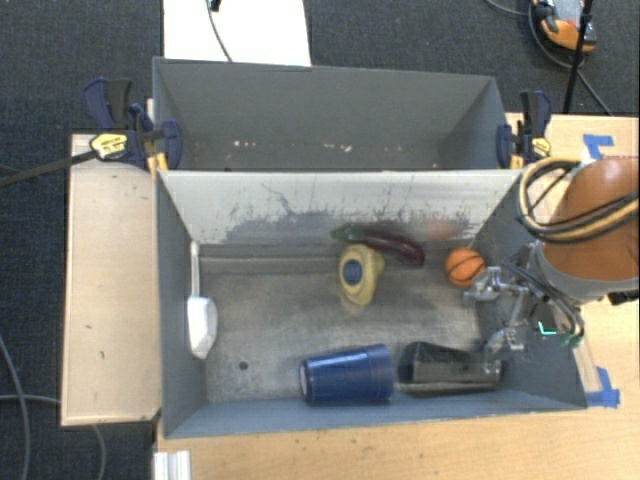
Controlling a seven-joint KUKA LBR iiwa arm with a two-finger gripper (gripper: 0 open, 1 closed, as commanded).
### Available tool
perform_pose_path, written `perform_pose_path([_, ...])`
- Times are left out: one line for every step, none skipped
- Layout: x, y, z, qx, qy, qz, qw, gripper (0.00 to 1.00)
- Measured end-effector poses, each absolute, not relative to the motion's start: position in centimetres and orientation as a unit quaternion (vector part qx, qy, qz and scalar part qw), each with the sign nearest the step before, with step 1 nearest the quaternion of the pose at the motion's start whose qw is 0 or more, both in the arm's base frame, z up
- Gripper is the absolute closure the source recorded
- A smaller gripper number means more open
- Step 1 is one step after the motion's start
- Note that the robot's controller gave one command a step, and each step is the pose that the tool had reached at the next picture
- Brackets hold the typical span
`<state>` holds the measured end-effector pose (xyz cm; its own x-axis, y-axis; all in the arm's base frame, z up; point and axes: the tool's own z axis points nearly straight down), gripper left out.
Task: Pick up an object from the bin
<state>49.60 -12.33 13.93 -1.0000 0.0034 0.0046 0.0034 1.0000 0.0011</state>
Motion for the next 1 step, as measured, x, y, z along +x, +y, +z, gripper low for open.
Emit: perform_pose_path([49.81, -12.30, 14.27, 0.000, -1.000, 0.000, -0.001, 0.00])
